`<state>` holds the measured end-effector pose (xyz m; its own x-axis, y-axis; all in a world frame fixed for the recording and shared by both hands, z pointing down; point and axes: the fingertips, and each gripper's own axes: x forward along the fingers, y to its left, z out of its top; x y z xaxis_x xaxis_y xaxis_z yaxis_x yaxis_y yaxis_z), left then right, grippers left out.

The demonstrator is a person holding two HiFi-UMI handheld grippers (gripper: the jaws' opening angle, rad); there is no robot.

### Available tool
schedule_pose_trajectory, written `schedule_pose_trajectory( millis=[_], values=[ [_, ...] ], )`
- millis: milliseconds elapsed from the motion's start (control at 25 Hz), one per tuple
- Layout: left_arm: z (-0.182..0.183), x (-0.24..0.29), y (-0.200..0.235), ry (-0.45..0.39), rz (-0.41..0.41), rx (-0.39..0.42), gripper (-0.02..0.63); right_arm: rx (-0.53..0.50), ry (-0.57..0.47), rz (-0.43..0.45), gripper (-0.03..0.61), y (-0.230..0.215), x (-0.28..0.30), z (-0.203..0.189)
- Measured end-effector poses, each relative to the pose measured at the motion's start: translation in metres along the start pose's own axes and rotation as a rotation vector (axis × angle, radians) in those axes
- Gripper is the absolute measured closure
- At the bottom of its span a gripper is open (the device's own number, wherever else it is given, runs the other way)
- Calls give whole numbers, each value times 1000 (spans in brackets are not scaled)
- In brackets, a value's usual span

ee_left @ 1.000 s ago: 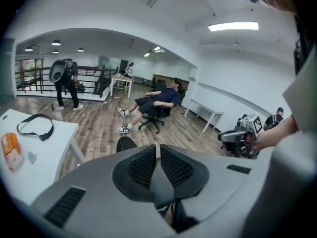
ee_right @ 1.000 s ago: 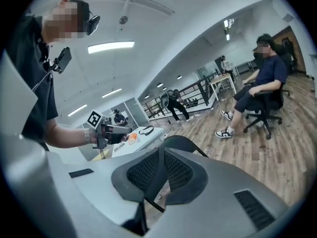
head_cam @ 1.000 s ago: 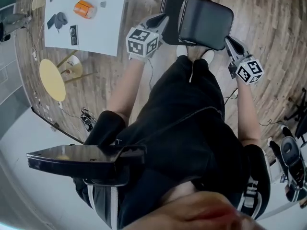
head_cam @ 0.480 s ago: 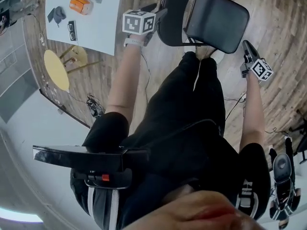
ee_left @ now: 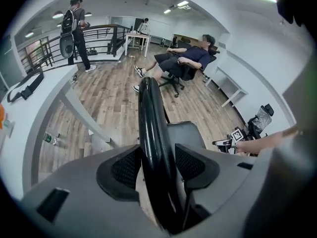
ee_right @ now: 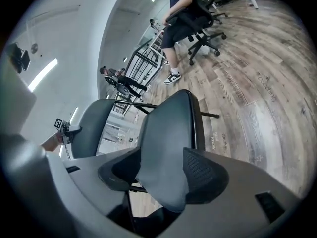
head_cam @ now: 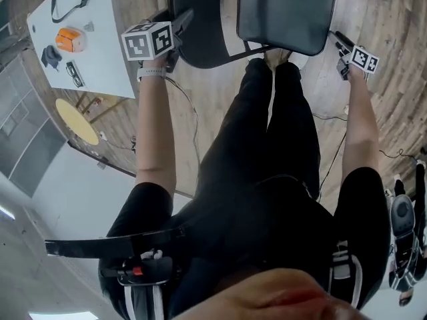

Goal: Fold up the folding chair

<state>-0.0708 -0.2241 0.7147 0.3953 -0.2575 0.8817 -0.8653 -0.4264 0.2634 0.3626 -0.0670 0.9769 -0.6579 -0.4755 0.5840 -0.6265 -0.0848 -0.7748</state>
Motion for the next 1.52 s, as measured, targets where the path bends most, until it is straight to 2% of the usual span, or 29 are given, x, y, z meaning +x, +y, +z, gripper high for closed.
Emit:
schedule_pose_trajectory(
  millis=[200, 400, 480, 680, 840, 920, 1080, 1200, 1280, 1440, 1520],
  values=[
    [1, 15, 2, 20, -3, 1, 414, 29, 64, 42, 293, -29, 27, -6],
    [-2, 22, -4, 76, -49, 7, 418, 54, 80, 45, 287, -57, 42, -1],
    [-2, 23, -4, 96, -58, 14, 473, 58, 79, 54, 285, -65, 49, 4],
    [-5, 23, -5, 112, -84, -18, 517, 88, 108, 99, 278, -74, 67, 7],
    [-3, 24, -10, 122, -124, -28, 543, 104, 166, 130, 244, -78, 81, 1],
    [-2, 24, -12, 127, -118, -25, 546, 130, 174, 176, 242, -75, 86, 0],
    [-5, 24, -10, 127, -129, -33, 549, 216, 154, 390, 242, -55, 92, -1],
    [-5, 24, -12, 128, -133, -35, 549, 265, 155, 479, 242, -44, 95, -1],
    [-5, 23, -12, 128, -131, -34, 549, 287, 162, 501, 244, -38, 101, -2],
    [-3, 24, -13, 124, -132, -30, 549, 257, 196, 499, 250, -41, 110, -7],
    [-3, 25, -15, 124, -141, -32, 551, 258, 215, 497, 306, -44, 108, -12]
  ],
)
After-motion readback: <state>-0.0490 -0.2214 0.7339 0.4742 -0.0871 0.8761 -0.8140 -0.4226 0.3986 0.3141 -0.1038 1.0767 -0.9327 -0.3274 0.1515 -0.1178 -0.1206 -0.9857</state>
